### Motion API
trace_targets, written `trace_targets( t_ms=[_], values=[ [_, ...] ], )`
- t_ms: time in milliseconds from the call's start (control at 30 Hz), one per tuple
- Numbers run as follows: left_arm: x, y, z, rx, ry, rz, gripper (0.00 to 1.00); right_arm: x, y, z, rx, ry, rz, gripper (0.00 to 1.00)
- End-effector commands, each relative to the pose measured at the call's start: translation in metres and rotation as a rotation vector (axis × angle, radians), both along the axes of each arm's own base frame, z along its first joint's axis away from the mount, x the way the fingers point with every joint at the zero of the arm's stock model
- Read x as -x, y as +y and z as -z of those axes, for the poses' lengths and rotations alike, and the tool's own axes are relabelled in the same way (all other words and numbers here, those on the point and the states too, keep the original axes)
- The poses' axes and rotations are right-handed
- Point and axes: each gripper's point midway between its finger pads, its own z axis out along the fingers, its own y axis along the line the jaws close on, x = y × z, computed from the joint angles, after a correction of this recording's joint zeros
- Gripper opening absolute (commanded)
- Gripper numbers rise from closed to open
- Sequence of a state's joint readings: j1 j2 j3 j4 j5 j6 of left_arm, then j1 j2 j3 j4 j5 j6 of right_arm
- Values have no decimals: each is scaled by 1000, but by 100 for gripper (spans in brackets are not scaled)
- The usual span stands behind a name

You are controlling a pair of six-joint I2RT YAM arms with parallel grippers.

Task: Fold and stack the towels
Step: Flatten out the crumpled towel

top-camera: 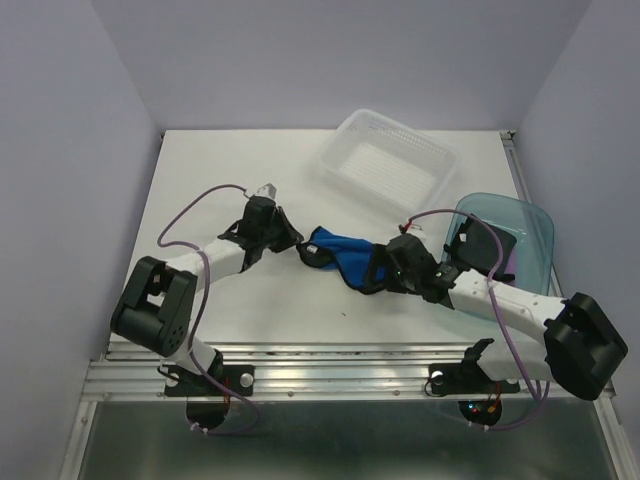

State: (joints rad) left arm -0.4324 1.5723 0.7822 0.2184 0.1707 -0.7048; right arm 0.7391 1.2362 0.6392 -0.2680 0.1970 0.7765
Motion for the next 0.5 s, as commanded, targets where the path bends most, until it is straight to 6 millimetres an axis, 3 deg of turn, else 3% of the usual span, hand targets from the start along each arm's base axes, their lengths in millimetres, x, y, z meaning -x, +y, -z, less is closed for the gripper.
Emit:
trace_targets(
  t_ms=[0, 200, 467],
  values=[
    [7, 3, -25, 34, -89, -7, 0, -13, -3, -8, -26, -67, 74, 100],
    [35, 11, -19, 59, -74, -8, 0, -31, 6, -15, -59, -115, 113, 100],
    [45, 16, -30, 79, -109, -16, 0, -40, 6, 0, -20, -104, 143, 97]
  ],
)
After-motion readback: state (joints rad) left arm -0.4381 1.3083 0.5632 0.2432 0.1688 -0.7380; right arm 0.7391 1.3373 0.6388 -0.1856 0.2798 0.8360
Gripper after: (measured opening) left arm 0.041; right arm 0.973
